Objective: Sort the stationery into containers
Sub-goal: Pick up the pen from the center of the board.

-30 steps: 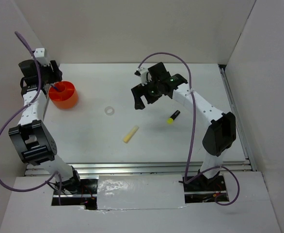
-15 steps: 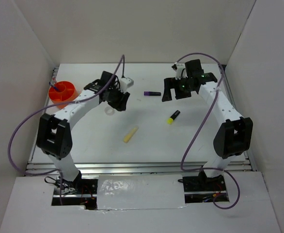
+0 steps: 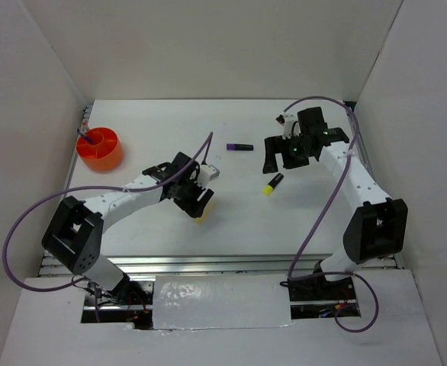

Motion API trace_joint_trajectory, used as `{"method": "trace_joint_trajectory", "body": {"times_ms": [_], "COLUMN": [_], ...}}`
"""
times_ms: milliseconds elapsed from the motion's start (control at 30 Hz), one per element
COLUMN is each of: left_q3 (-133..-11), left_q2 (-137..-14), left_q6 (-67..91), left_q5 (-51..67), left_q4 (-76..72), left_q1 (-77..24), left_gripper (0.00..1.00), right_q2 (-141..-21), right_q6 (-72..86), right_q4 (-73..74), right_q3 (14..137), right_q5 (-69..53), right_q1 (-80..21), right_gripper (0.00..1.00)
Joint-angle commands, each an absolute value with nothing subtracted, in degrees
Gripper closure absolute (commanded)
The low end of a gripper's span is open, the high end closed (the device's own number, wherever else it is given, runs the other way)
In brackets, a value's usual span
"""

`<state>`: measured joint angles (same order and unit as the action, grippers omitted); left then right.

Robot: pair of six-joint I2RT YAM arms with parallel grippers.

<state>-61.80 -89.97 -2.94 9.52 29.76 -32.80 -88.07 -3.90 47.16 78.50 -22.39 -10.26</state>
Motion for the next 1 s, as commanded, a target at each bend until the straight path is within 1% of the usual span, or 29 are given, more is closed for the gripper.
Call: {"method": "trace_joint_trajectory", "body": {"times_ms": [0,133,367,500,633,967], "left_q3": [-56.88,-54.93,-56.86,-57.66,-59.15,-65.47], "left_q2": [-86.31,-85.6,-89.47,-91.31,-92.9,-100.1], "left_q6": [2.54,4.04,4.57,5.01,5.8,7.56], "left_q5": [5.21,3.34,3.25,3.16,3.51,4.83], "left_q4": [25.59,22.94,21.8,21.01,19.52,17.49], "left_q1": [-36.02,-37.0,-37.26,-37.27,-37.35,-38.06], "left_gripper": [0.23,0.23,0.23,0.24,0.25,0.28], "right_q2": [-84.99,-84.29,-83.24,-82.18,-80.16,-77.61], "right_q6": [-4.31,-4.39,-5.27,-6.94,-8.17,-8.7], "right_q4": [46.14,45.97,45.79,45.18,42.98,42.36], "right_q3": [77.61,76.91,76.47,75.42,73.13,71.02], "right_q5": [-21.53,-20.92,-20.39,-17.94,-14.34,-12.83], "right_q1": [-10.55,-10.81,-12.12,-13.62,-15.47,-16.88], "right_gripper": [0.01,0.01,0.0,0.01,0.01,0.01]}}
